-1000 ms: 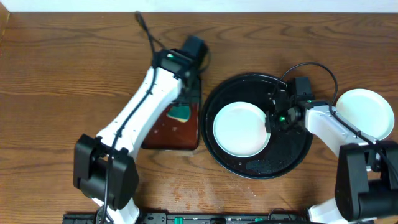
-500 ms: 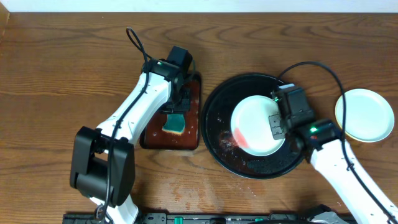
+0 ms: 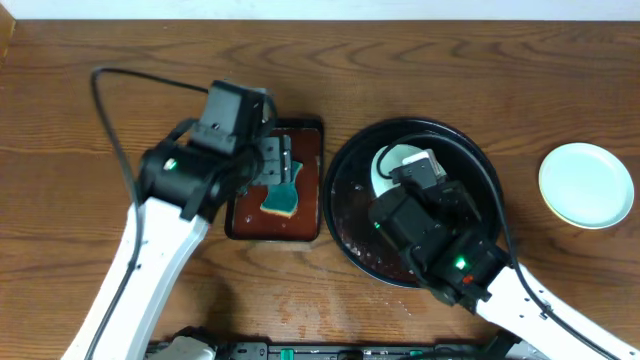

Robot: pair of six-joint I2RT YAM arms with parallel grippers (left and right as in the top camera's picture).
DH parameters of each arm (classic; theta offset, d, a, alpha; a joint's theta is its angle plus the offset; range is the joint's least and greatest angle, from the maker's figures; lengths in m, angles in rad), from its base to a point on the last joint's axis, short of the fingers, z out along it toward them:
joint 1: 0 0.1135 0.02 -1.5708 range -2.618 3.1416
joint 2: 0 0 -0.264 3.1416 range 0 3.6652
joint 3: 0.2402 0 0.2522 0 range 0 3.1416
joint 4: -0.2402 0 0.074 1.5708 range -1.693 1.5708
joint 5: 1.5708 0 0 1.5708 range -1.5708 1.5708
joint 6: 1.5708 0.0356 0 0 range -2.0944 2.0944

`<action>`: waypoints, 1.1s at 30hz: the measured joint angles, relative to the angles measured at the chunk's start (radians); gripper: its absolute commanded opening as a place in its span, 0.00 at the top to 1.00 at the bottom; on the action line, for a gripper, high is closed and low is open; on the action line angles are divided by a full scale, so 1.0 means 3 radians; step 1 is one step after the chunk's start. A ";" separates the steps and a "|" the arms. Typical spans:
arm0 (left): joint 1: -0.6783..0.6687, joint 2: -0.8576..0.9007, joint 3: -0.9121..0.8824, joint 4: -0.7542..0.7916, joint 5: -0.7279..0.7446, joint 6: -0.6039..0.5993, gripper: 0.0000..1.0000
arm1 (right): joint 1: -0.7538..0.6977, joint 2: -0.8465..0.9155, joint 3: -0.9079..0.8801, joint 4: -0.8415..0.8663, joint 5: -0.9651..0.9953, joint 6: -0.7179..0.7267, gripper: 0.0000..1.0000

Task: Clean dirty plates on tray and stack at the side
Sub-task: 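Lift the cleaned plate with the right gripper off the round tray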

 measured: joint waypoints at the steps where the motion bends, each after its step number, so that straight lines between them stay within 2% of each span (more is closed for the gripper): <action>1: 0.0000 -0.0066 0.0000 -0.0001 -0.0003 -0.0004 0.17 | 0.0039 0.0000 0.0000 0.0022 0.0084 -0.0006 0.99; 7: 0.0000 -0.0248 0.0000 -0.0004 0.0000 -0.0001 0.16 | 0.0203 0.0000 0.0000 0.0370 0.0407 -0.0234 0.99; 14: 0.0000 -0.0243 -0.0001 -0.0011 0.0000 0.0000 0.16 | 0.0455 -0.0001 0.0000 0.0786 0.0753 -0.0909 0.99; 18: 0.0000 -0.0243 -0.0001 -0.0011 0.0001 -0.0001 0.16 | 0.0585 -0.0003 0.0000 0.0820 0.0938 -0.1113 0.99; 33: 0.0000 -0.0243 -0.0001 -0.0013 0.0000 -0.0001 0.16 | 0.0626 -0.0003 0.0000 0.0853 0.1102 -0.1226 0.99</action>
